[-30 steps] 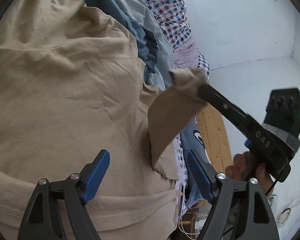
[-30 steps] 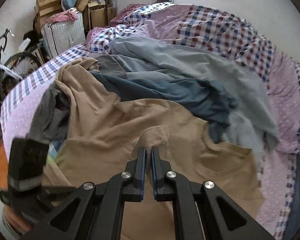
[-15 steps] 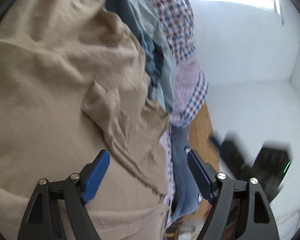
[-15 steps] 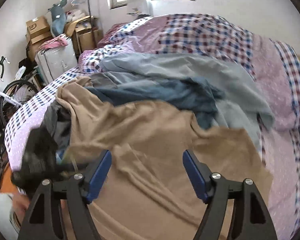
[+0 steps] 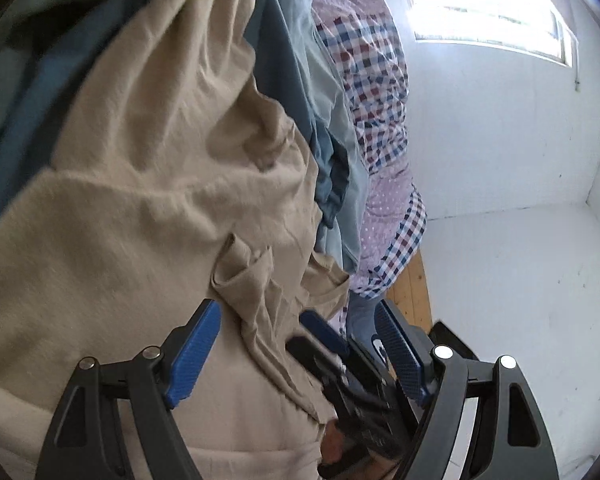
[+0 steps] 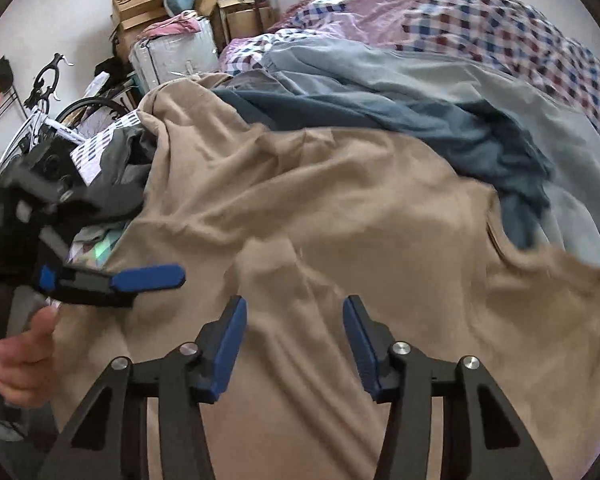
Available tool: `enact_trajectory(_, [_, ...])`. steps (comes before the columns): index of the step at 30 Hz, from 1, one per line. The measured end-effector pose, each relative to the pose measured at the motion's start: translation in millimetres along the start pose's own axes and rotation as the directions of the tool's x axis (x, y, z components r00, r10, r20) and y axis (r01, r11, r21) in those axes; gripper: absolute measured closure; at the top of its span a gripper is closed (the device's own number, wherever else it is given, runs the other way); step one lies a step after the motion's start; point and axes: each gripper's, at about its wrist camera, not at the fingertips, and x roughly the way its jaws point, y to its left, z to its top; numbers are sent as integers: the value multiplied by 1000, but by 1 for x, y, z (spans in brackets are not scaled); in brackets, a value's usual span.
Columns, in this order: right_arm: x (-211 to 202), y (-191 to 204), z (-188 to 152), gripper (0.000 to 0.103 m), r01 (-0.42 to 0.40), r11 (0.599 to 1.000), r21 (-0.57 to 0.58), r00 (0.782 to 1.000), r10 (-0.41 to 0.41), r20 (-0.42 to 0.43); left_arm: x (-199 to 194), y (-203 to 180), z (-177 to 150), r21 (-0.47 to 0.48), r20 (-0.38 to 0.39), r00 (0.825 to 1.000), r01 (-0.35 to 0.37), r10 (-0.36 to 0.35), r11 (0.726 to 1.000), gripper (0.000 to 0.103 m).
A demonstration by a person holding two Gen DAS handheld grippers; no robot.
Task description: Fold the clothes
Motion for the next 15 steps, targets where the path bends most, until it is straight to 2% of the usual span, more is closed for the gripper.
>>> enact_trajectory(3, [17, 3, 12, 51, -14, 999, -30, 1000, 14, -7, 0, 3, 3, -12, -6, 1000, 6, -6, 1000, 20])
enact_trajectory(6, [35, 13, 16, 62, -8, 996, -88, 998, 3, -56, -1, 6, 5, -25, -14, 1000, 17, -17, 1000, 20])
enact_trajectory(8, [40, 20, 15, 86, 5, 993, -118, 997, -14, -72, -2, 6, 5, -29, -17, 1000, 20, -20, 999, 20])
enact_trajectory(11, [31, 29, 13, 94, 24, 991, -135, 998, -30, -46, -3, 5, 6, -29, -26, 999, 18, -19, 999, 20])
enact_trajectory(15, [10, 41, 6, 94, 25, 990, -140, 999, -29, -22, -6, 4, 3, -23, -48, 999, 13, -14, 1000, 20])
